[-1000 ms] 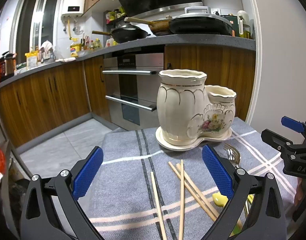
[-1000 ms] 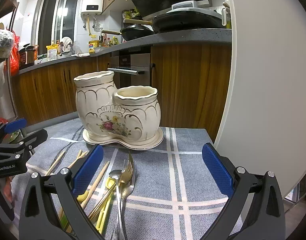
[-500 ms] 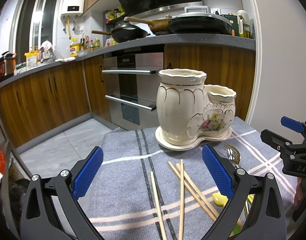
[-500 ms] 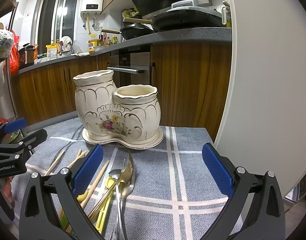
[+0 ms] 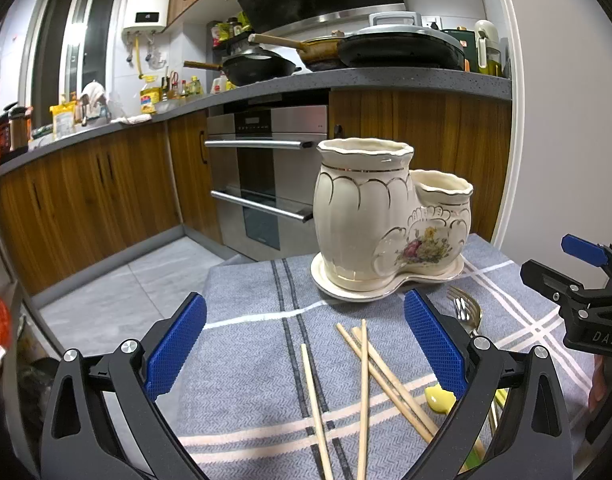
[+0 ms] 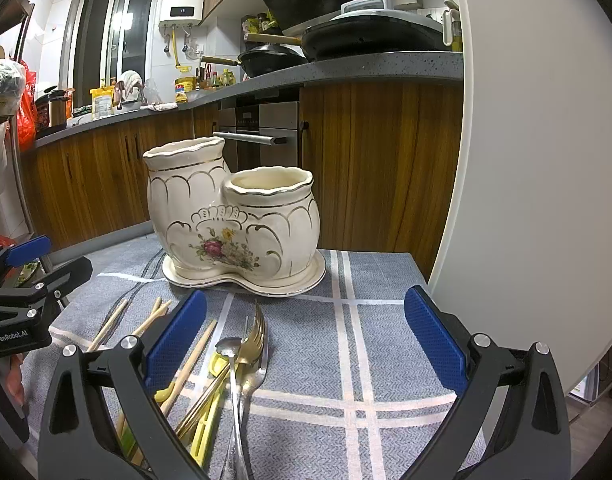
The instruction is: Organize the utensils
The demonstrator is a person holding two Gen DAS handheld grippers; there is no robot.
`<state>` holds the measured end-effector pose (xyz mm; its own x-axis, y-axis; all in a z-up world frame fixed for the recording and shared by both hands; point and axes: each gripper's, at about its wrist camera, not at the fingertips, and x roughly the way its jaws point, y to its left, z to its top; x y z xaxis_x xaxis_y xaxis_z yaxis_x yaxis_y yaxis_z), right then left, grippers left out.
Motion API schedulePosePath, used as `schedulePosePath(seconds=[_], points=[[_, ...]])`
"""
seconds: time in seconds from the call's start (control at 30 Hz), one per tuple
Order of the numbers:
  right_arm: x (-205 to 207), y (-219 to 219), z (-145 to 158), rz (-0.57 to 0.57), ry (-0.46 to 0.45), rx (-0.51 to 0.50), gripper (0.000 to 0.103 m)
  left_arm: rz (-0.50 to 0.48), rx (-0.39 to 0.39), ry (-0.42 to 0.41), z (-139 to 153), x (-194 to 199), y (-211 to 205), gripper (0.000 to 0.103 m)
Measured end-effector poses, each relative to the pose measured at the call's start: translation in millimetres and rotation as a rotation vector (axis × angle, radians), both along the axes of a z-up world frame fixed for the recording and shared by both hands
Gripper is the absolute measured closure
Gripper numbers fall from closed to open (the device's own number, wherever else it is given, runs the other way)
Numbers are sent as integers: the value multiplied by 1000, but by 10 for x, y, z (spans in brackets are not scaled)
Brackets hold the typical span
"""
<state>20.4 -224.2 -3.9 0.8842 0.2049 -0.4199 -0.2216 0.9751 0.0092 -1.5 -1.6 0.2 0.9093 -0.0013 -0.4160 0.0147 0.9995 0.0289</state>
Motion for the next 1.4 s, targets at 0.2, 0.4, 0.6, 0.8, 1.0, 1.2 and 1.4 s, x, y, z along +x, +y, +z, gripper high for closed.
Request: schedulePosePath(seconds=[0.2, 0.4, 0.6, 0.8, 1.0, 1.2, 1.4], points=[[7, 0, 5, 1, 1, -1, 5, 0, 1, 0, 1, 0, 0, 5], [12, -5, 6, 2, 2, -1, 5, -1, 1, -1, 1, 0, -1, 5], [14, -4, 6, 1, 3, 1, 5, 0, 1, 0, 1, 0, -1, 5], [13, -4, 4, 1, 3, 0, 5, 0, 1, 0, 1, 1, -1, 5], [15, -3, 5, 1, 4, 0, 5, 0, 2, 1, 1, 1, -3, 5], [15, -5, 5, 2, 3, 1, 5, 0, 2, 2, -2, 1, -3, 5], [22, -8, -2, 26, 22, 9, 5, 12, 6, 12, -16, 6, 82, 5]])
